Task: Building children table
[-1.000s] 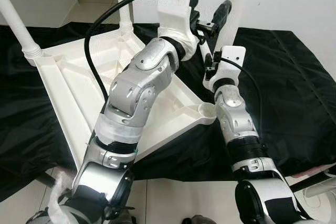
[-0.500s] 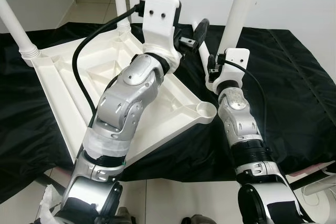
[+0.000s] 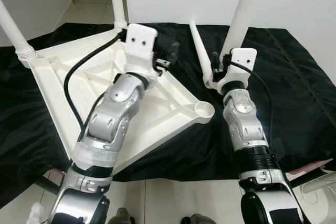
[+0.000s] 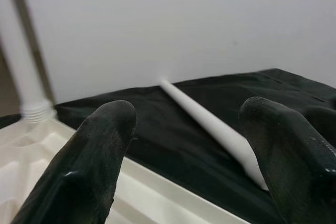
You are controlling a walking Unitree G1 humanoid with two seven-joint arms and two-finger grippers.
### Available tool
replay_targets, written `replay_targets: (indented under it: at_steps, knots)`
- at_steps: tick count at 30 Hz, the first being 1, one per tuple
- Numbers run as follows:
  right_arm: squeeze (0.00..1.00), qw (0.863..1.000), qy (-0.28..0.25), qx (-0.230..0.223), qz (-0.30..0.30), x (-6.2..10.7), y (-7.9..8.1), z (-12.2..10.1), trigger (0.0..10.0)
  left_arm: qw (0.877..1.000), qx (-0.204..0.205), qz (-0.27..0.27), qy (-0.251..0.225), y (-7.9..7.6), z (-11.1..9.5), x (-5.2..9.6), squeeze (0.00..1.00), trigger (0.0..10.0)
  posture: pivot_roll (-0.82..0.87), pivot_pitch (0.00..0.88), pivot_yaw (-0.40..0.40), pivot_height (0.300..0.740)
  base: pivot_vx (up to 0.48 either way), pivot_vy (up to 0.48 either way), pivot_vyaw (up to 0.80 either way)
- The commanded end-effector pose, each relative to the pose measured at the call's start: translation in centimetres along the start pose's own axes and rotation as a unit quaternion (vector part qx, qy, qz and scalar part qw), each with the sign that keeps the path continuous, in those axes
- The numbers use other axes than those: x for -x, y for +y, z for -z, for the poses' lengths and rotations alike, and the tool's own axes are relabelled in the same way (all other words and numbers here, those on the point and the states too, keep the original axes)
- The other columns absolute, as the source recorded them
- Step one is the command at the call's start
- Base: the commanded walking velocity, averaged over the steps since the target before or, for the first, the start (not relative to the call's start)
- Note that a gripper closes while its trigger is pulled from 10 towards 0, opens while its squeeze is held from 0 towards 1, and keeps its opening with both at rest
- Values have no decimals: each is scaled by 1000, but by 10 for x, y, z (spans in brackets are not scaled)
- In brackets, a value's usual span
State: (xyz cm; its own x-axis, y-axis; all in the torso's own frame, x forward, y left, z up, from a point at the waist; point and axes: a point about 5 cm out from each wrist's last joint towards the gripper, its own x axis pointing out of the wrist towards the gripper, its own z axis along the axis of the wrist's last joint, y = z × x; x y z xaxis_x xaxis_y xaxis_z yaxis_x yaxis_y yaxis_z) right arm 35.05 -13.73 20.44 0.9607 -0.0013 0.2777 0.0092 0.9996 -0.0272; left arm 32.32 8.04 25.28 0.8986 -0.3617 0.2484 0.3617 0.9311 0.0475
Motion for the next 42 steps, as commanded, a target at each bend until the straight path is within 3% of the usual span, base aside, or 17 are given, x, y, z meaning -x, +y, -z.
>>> replay_targets:
  at_steps: [1, 7, 10, 12, 15, 18, 25, 26, 29, 30, 37, 39, 42]
  knots:
    - [0, 1000, -7, 14, -1, 3, 2, -3, 10000, 997, -18, -80, -1, 19, 6, 2, 0, 10000, -83, 36, 17, 740, 0, 0, 0]
    - [0, 999, -24, -2, -22, 6, 9, -8, 10000, 992, -12, -123, -23, 35, 6, 7, 0, 10000, -68, 40, 46, 740, 0, 0, 0]
    - [0, 999, -35, -6, -26, 8, 9, -10, 10000, 985, -27, -160, -59, 42, 2, 9, 0, 10000, -60, 42, 55, 740, 0, 0, 0]
    - [0, 999, -34, -12, -25, 10, 8, -9, 10000, 979, -11, -190, -76, 48, 4, 13, 0, 10000, -62, 45, 69, 740, 0, 0, 0]
    - [0, 999, -34, -12, -27, 14, 7, -8, 10000, 979, -30, -188, -69, 49, 16, 17, 0, 10000, -64, 43, 81, 740, 0, 0, 0]
    - [0, 999, -25, -9, -31, 19, 7, -1, 10000, 988, -19, -137, -66, 43, 30, 24, 0, 10000, -67, 41, 80, 740, 0, 0, 0]
    - [0, 999, -24, -12, -34, 27, 3, 0, 10000, 993, 21, -105, -52, 37, 40, 32, 0, 10000, -81, 42, 80, 740, 0, 0, 0]
    - [0, 999, -23, -13, -40, 31, 3, 2, 10000, 996, 16, -76, -50, 32, 42, 37, 0, 10000, -81, 39, 77, 740, 0, 0, 0]
    - [0, 999, -22, -14, -45, 34, 2, 2, 10000, 997, 12, -56, -52, 29, 43, 40, 0, 10000, -81, 39, 77, 740, 0, 0, 0]
    - [0, 998, -21, -11, -58, 37, 2, 4, 10000, 999, 1, 14, -46, 17, 50, 48, 0, 10000, -97, 30, 73, 740, 0, 0, 0]
    - [0, 998, -22, 1, -60, 36, -1, 3, 10000, 994, 2, 100, -31, 3, 60, 63, 0, 10000, -99, 22, 76, 740, 0, 0, 0]
    - [0, 998, -22, 3, -60, 34, -3, 3, 10000, 988, 14, 150, -22, -8, 62, 70, 0, 10000, -94, 15, 70, 740, 0, 0, 0]
    - [0, 998, -23, 4, -62, 33, -4, 3, 10000, 984, 10, 176, -11, -13, 64, 73, 0, 10000, -91, 9, 65, 740, 0, 0, 0]
